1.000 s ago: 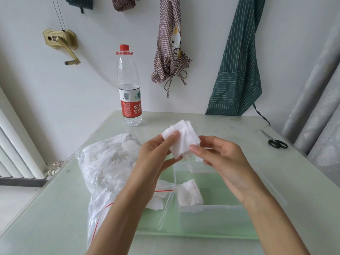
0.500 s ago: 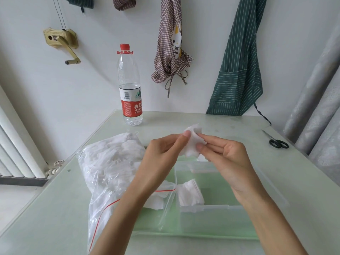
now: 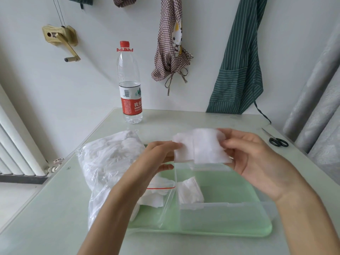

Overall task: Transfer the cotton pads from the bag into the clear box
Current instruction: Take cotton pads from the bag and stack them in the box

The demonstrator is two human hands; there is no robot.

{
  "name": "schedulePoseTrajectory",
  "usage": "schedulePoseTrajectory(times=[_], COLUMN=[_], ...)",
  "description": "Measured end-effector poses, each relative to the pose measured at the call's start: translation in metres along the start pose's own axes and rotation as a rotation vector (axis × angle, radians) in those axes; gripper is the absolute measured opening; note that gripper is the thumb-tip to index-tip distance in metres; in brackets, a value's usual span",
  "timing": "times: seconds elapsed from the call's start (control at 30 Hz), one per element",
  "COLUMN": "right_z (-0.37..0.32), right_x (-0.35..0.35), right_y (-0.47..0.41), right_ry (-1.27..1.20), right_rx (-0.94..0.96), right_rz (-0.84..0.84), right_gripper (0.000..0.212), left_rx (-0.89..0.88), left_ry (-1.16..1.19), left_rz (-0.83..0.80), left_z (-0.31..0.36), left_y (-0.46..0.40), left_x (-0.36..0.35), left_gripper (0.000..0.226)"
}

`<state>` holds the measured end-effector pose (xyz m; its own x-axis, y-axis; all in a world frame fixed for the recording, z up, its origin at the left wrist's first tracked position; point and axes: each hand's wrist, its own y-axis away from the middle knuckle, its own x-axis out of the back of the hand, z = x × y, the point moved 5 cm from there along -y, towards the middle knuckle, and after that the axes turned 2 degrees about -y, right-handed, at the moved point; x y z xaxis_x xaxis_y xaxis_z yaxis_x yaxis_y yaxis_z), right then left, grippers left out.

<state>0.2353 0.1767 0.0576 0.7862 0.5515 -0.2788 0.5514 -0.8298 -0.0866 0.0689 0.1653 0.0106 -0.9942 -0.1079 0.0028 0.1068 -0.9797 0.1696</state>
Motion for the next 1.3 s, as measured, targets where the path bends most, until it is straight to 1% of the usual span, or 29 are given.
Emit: schedulePoseTrajectory(times=[0.03, 0.1, 0.17, 0.23, 0.27, 0.3, 0.33, 0.4, 0.43, 0.5, 0.53, 0.57, 0.6, 0.67, 0.7, 0.73, 0.8, 0.83, 0.9, 0.97, 1.0, 1.07, 1.13, 1.17, 1.23, 1.3], right_z=[0.005, 0.011, 0.013, 0.014, 0.015, 0.016, 0.018, 0.02, 0.019, 0.018, 0.019, 0.023, 0.028, 0.04, 0.044, 0.045, 0.045, 0.045, 0.048, 0.051, 0.053, 0.058, 0.065, 0.068, 0.076, 0.084], right_x=[0.001, 0.005, 0.008, 0.01, 0.009, 0.009, 0.008, 0.008, 0.009, 0.011, 0.013, 0.016, 0.02, 0.023, 0.023, 0.024, 0.024, 0.025, 0.03, 0.034, 0.036, 0.039, 0.041, 0.041, 0.041, 0.041], right_y=[-0.002, -0.006, -0.009, -0.011, -0.012, -0.013, -0.013, -0.014, -0.014, -0.014, -0.015, -0.017, -0.019, -0.022, -0.023, -0.024, -0.025, -0.025, -0.022, -0.017, -0.014, -0.009, -0.008, -0.009, -0.012, -0.016], right_ry=[0.109, 0.293, 0.338, 0.336, 0.334, 0.339, 0.359, 0.426, 0.466, 0.564, 0.596, 0.605, 0.58, 0.499, 0.483, 0.488, 0.483, 0.47, 0.424, 0.415, 0.457, 0.566, 0.649, 0.666, 0.635, 0.567], right_rx=[-0.008, 0.013, 0.062, 0.119, 0.136, 0.145, 0.155, 0.201, 0.233, 0.268, 0.253, 0.203, 0.113, -0.074, -0.12, -0.128, -0.1, -0.095, -0.151, -0.266, -0.334, -0.462, -0.546, -0.576, -0.629, -0.664], right_rz=[0.006, 0.085, 0.187, 0.254, 0.268, 0.275, 0.283, 0.333, 0.372, 0.446, 0.466, 0.469, 0.451, 0.369, 0.328, 0.306, 0.316, 0.329, 0.328, 0.275, 0.236, 0.17, 0.152, 0.152, 0.16, 0.194], right_gripper=[0.024, 0.027, 0.025, 0.023, 0.022, 0.021, 0.02, 0.02, 0.02, 0.021, 0.022, 0.025, 0.03, 0.039, 0.038, 0.033, 0.019, 0.016, 0.016, 0.018, 0.019, 0.015, 0.006, 0.005, 0.011, 0.015], left_rx=[0.015, 0.048, 0.057, 0.066, 0.059, 0.043, 0.015, -0.053, -0.076, -0.09, -0.093, -0.097, -0.104, -0.128, -0.148, -0.173, -0.213, -0.234, -0.259, -0.26, -0.251, -0.21, -0.147, -0.123, -0.095, -0.079], left_ry=[0.017, 0.059, 0.073, 0.036, 0.002, -0.04, -0.093, -0.194, -0.219, -0.223, -0.21, -0.202, -0.204, -0.197, -0.192, -0.196, -0.242, -0.278, -0.392, -0.638, -0.767, -0.907, -0.979, -1.014, -1.075, -1.086], left_rz=[-0.019, -0.059, -0.106, -0.149, -0.145, -0.123, -0.097, -0.045, -0.023, -0.005, -0.008, -0.016, -0.023, -0.038, -0.043, -0.041, -0.013, 0.019, 0.133, 0.262, 0.295, 0.274, 0.211, 0.183, 0.144, 0.135], left_z=[0.0, 0.003, 0.006, 0.007, 0.006, 0.005, 0.004, 0.004, 0.004, 0.002, 0.002, 0.003, 0.003, 0.005, 0.006, 0.008, 0.008, 0.007, 0.002, 0.0, 0.002, 0.001, -0.004, -0.007, -0.014, -0.016], left_y=[0.001, 0.004, 0.006, 0.007, 0.007, 0.007, 0.006, 0.007, 0.007, 0.006, 0.006, 0.006, 0.006, 0.007, 0.008, 0.008, 0.007, 0.006, 0.002, 0.002, 0.004, 0.007, 0.007, 0.007, 0.003, 0.001], left_x=[-0.002, -0.006, -0.009, -0.012, -0.011, -0.011, -0.01, -0.009, -0.008, -0.007, -0.007, -0.008, -0.008, -0.009, -0.009, -0.01, -0.009, -0.006, 0.002, 0.013, 0.017, 0.019, 0.016, 0.013, 0.009, 0.009], left_gripper=[0.015, 0.021, 0.025, 0.045, 0.055, 0.056, 0.049, 0.026, 0.02, 0.017, 0.017, 0.017, 0.017, 0.017, 0.017, 0.017, 0.016, 0.015, 0.015, 0.021, 0.023, 0.027, 0.032, 0.033, 0.033, 0.04])
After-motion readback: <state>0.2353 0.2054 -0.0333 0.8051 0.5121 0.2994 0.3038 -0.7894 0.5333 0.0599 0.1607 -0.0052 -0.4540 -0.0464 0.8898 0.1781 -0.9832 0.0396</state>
